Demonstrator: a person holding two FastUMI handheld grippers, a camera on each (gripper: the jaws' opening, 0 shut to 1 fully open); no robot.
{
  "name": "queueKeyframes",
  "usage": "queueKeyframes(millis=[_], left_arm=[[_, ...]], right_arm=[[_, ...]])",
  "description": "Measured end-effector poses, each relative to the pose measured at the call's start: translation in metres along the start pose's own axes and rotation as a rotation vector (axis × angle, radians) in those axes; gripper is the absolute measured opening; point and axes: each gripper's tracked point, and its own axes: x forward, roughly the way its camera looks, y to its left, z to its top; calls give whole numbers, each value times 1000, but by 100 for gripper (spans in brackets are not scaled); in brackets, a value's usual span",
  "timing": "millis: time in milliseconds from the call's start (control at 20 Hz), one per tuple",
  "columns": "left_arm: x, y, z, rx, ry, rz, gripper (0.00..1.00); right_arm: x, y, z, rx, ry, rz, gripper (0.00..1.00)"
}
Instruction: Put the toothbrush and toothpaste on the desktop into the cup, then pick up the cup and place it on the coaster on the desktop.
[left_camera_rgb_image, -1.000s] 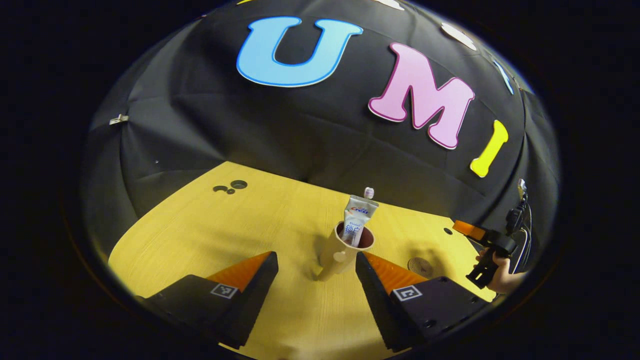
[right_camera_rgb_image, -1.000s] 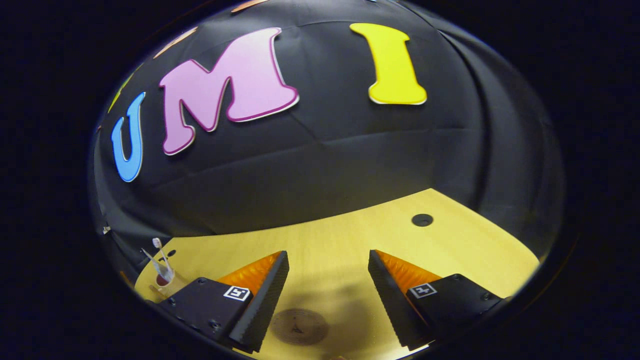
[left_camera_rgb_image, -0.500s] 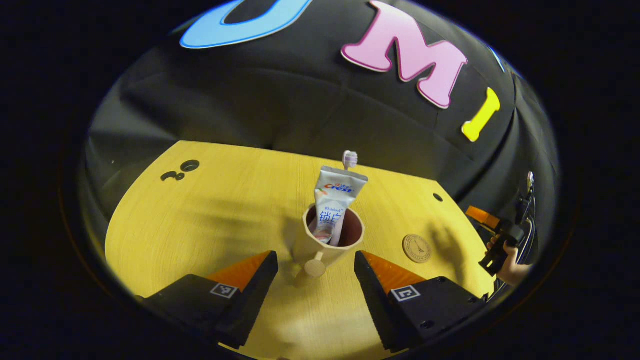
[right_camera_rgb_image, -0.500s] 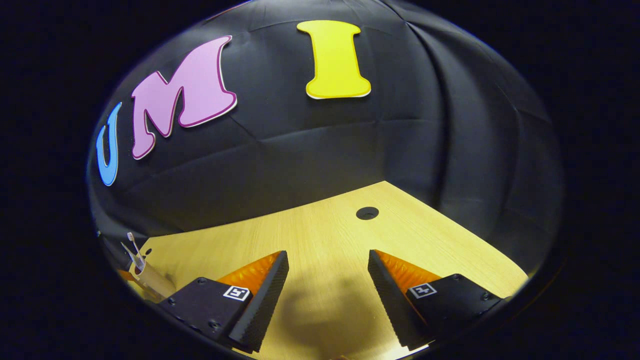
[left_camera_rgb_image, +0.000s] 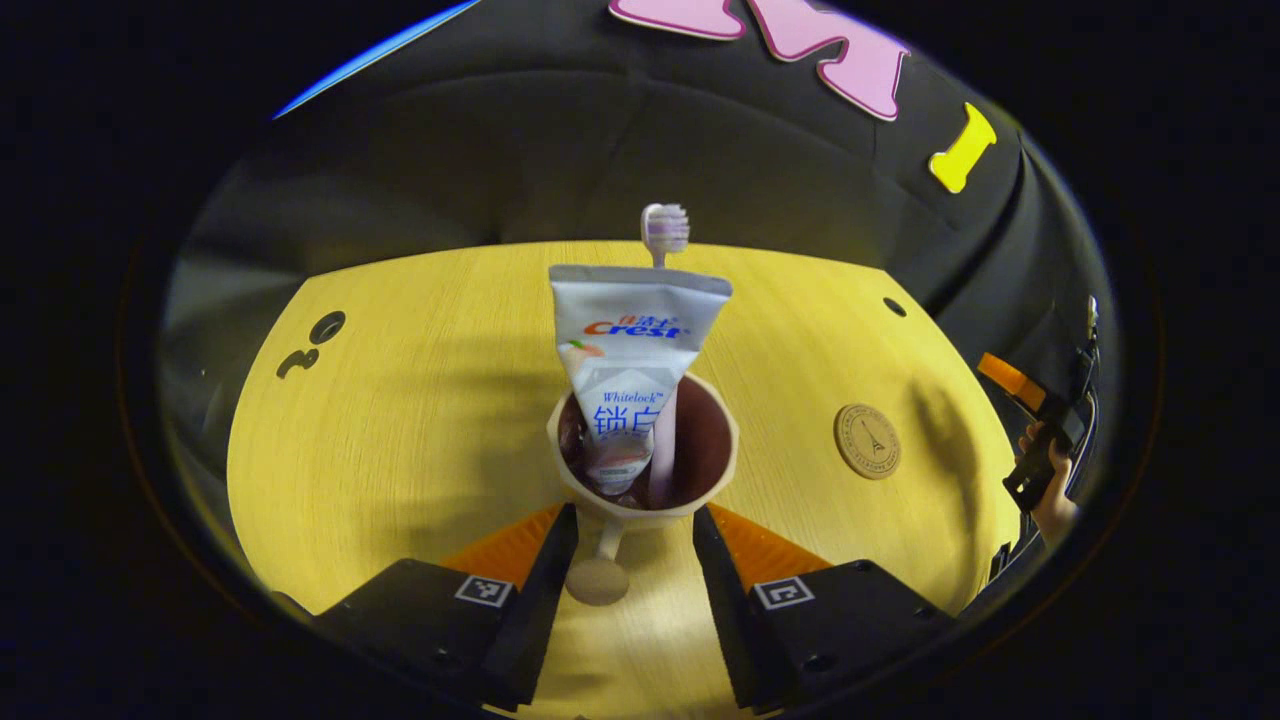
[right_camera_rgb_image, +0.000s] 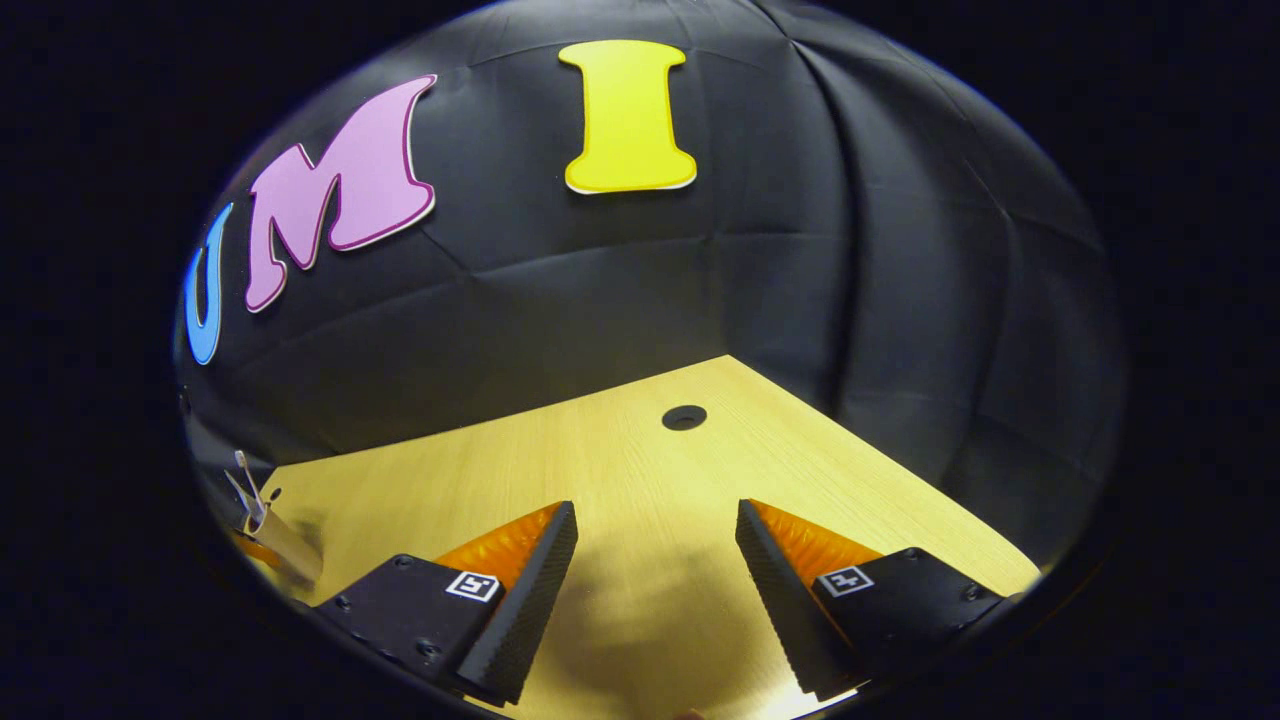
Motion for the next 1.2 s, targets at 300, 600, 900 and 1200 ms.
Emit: queueKeyframes(millis=[300, 600, 900, 1200], left_arm=[[4, 1, 2, 7, 41, 56, 31], [2, -4, -1, -46, 12, 82, 20], [-11, -16, -1, -34, -23, 76, 17], [-26, -68, 27, 41, -69, -4, 17]], right_arm=[[-19, -22, -23, 31, 56, -33, 98], [-41, -22, -29, 30, 86, -27, 98], [-53, -17, -13, 17, 68, -3, 98], [-63, -13, -10, 0, 60, 11, 98]])
